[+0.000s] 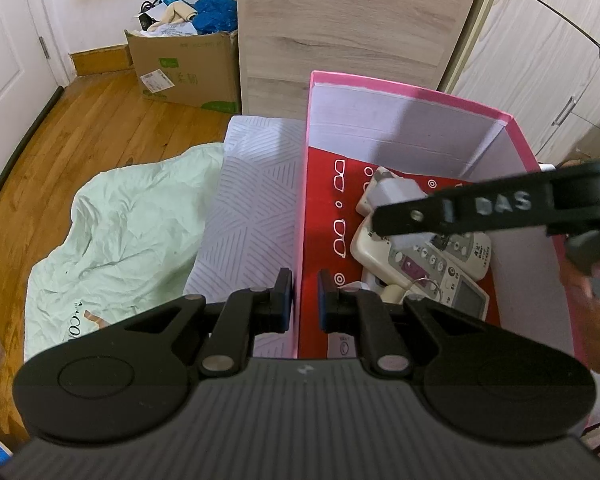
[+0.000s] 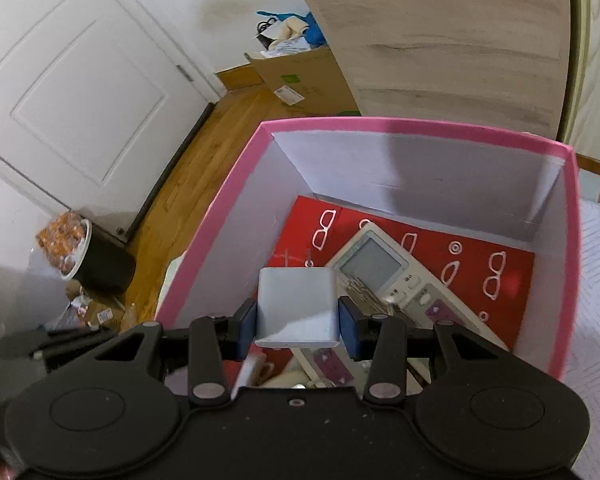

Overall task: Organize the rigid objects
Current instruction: 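Lower the cube charger into the box and open the right tool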

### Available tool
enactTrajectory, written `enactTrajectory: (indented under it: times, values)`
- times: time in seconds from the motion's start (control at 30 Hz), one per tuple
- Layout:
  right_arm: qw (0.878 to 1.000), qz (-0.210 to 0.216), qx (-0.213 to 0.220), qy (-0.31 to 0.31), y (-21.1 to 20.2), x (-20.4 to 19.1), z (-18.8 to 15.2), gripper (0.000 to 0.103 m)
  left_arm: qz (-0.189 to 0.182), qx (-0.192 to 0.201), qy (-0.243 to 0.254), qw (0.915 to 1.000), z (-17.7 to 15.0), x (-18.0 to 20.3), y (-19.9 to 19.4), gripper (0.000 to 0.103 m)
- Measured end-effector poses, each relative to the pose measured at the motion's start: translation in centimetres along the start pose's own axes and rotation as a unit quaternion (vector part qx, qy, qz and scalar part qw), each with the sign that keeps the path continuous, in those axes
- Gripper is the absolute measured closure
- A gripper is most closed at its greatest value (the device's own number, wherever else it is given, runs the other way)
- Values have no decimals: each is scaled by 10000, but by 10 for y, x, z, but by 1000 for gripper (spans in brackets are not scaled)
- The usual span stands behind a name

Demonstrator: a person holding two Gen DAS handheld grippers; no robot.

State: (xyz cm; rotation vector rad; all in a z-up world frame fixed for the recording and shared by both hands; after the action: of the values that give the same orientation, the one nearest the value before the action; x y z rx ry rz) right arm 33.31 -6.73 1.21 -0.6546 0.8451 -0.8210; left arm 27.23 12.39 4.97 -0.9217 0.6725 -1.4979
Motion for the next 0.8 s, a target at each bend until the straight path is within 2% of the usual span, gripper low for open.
enactTrajectory:
  times: [0.17, 0.47, 0.7, 0.8]
  values:
    - [9997, 83, -115, 211, 5, 0, 4, 53, -10, 9, -9, 10000, -1, 0, 0, 93]
    - [9995, 245, 142, 108, -23, 6, 7, 53, -27, -10, -37, 10000, -1, -2, 1, 93]
    - [9973, 215, 680, -190, -81, 14, 9, 52, -30, -12, -61, 10000, -1, -4, 1, 93]
    - [9949, 55, 965, -280, -109, 24, 9, 52, -37, -13, -138, 9999, -2, -5, 0, 93]
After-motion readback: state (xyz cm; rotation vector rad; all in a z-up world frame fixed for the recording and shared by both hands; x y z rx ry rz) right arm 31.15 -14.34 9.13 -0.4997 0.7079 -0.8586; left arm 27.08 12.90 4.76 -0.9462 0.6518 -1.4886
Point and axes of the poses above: each gripper's, at about its wrist camera, not at the fingertips, and y roughly the way its jaws point, x to its right, z to its top, the point moved 1 cm from there along y, roughly the way its jaws point, and after that the axes turned 6 degrees about -y, right-handed, at the moved point
